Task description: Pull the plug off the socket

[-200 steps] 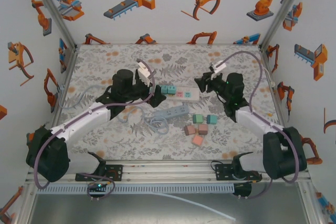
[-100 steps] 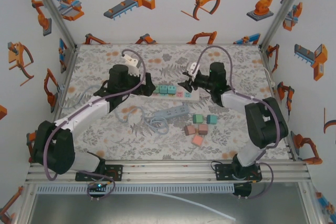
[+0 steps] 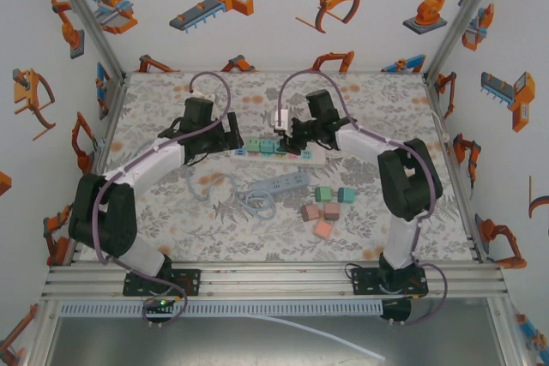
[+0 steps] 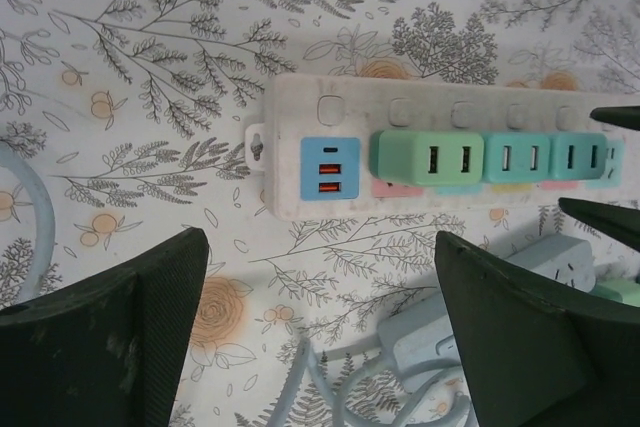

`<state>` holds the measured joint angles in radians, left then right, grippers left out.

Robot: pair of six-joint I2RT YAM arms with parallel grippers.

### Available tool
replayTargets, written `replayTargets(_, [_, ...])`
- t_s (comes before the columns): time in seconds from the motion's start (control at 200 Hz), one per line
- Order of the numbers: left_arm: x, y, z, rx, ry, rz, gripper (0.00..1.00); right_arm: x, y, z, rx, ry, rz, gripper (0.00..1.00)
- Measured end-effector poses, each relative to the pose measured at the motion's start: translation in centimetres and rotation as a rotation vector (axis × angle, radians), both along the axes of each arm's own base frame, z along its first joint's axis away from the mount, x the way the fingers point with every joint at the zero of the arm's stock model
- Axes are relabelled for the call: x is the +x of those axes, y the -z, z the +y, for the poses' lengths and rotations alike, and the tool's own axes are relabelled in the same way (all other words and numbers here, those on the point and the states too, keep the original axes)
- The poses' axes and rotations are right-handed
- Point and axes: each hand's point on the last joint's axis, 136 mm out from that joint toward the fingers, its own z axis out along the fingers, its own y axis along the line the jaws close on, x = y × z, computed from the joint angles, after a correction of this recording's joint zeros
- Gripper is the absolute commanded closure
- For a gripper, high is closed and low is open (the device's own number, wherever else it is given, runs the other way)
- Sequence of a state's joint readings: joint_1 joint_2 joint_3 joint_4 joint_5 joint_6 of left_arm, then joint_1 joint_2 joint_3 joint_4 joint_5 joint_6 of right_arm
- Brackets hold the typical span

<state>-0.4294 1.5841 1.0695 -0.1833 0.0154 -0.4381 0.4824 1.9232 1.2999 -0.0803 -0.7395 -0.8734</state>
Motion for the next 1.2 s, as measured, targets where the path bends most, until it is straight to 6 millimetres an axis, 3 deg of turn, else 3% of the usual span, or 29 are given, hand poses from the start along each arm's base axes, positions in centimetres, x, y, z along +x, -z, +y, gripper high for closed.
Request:
replayTargets(0.18, [0.3,2.7,0.0,0.024,-0.032,0.097,0.25,-0.1,2.6,0.2,-0.060,-0.001,0.020,0.58])
replayTargets(0.436, [-0.3,7.8,0.3,0.039,-0.074,0.243,0.34,0.0,2.9,0.3,-0.086,0.003,-0.005,0.64])
replayTargets(0.771, [0.0,7.6,0.4,0.019,-0.101,0.245,0.38,-0.1,2.8,0.3,-0.087,-0.002,0.003,0.78])
replayTargets(0.956, [0.4,7.4,0.4,0.013,-0.112,0.231,0.32,-0.3,2.7,0.3,-0.087,-0.005,0.008,0.82])
replayTargets(1.202, [0.8,7.7,0.2,0.005,-0.113,0.232,0.32,-1.2,2.4,0.6,-0.071,-0.027,0.064,0.88])
